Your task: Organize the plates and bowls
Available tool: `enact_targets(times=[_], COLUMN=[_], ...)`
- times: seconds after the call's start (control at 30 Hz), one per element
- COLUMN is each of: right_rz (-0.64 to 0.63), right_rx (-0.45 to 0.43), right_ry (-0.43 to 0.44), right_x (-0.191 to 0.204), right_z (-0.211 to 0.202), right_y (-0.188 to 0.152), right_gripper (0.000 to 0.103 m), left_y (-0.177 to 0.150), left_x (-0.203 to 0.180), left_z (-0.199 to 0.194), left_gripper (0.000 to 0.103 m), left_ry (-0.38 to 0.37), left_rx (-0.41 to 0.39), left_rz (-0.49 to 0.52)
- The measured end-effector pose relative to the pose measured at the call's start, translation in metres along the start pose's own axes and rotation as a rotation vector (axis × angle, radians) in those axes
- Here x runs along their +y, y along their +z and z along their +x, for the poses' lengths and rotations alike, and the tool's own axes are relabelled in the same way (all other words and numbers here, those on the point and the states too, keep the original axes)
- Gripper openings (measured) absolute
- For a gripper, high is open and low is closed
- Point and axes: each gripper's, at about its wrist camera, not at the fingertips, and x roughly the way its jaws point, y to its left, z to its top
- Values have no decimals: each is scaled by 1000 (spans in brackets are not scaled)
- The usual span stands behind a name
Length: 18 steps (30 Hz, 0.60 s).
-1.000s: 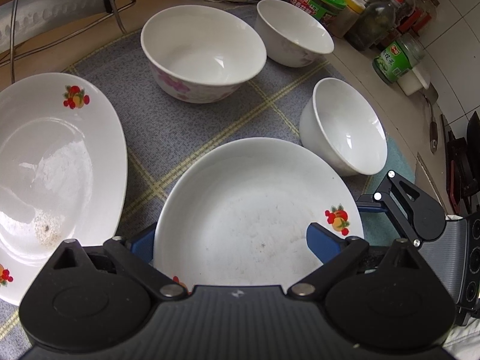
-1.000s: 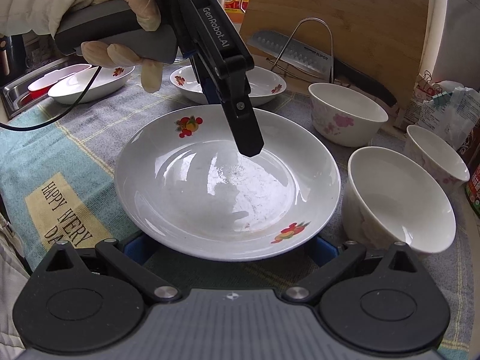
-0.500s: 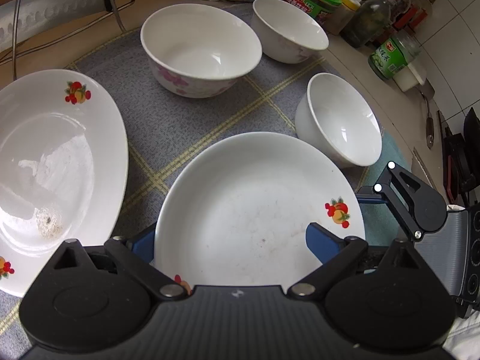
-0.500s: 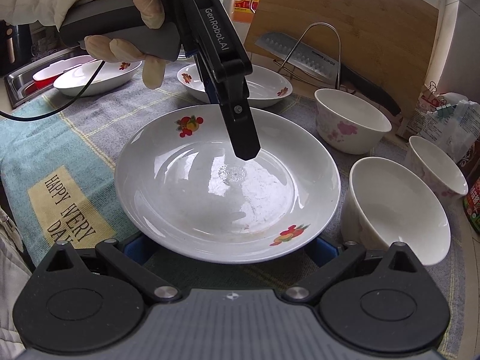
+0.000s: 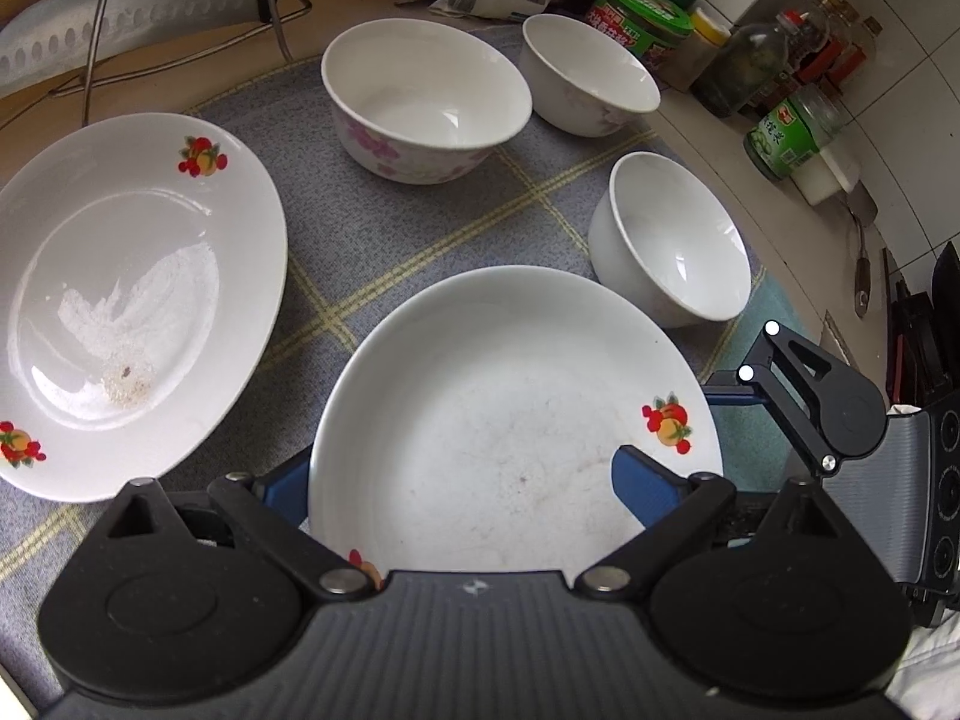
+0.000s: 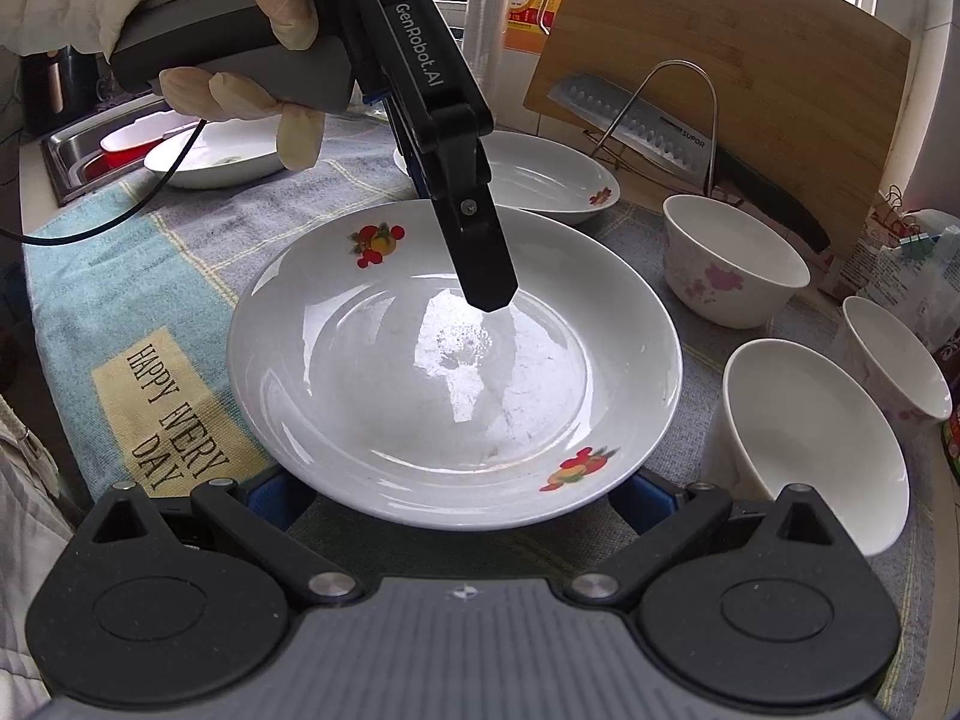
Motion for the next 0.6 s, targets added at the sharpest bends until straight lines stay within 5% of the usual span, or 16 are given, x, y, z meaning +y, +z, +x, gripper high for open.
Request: enact_targets(times=[0.6], right_rz=[-90], right_rx=[3], right_ry=[132], right_x=[13], right_z=[-7], right_y=[13], right_gripper=[103], left_y=[-44], left_x=[6], left_z=[-28], left_gripper=[98], left_ry=[38], left_rx=[-74], left_rz=[-125])
